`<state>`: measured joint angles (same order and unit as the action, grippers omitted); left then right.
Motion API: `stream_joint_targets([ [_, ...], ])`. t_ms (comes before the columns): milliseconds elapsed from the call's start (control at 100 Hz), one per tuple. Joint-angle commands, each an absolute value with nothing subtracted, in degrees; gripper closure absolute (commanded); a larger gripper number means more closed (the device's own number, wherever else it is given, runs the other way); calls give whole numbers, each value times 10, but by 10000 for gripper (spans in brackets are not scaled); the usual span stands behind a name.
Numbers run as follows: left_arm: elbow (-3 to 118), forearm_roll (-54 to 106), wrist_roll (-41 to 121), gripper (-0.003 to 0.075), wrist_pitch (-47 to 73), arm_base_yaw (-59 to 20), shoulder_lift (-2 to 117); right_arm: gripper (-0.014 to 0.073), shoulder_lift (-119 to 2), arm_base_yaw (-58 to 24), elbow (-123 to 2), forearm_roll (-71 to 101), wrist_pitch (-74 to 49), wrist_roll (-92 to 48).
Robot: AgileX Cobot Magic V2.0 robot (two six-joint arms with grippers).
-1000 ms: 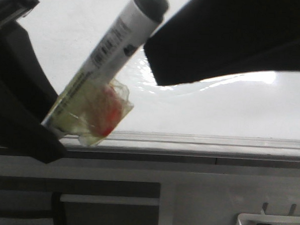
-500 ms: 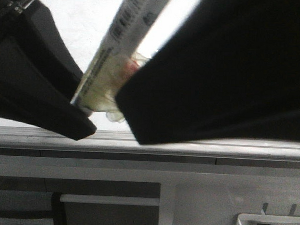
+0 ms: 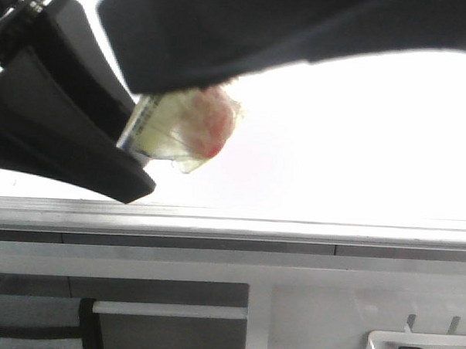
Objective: Write number 5 on whiteboard
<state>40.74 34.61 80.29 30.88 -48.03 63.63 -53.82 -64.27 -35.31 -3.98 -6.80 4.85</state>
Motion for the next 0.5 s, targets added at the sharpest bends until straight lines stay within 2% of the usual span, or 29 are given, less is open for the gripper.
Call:
stream_joint_targets([
  [0,424,359,796,741,284,-482,627,213,-530,-644,-374,-42,0,43],
  [490,424,359,796,741,292,-482,627,217,-583,-644,-374,-42,17,43],
])
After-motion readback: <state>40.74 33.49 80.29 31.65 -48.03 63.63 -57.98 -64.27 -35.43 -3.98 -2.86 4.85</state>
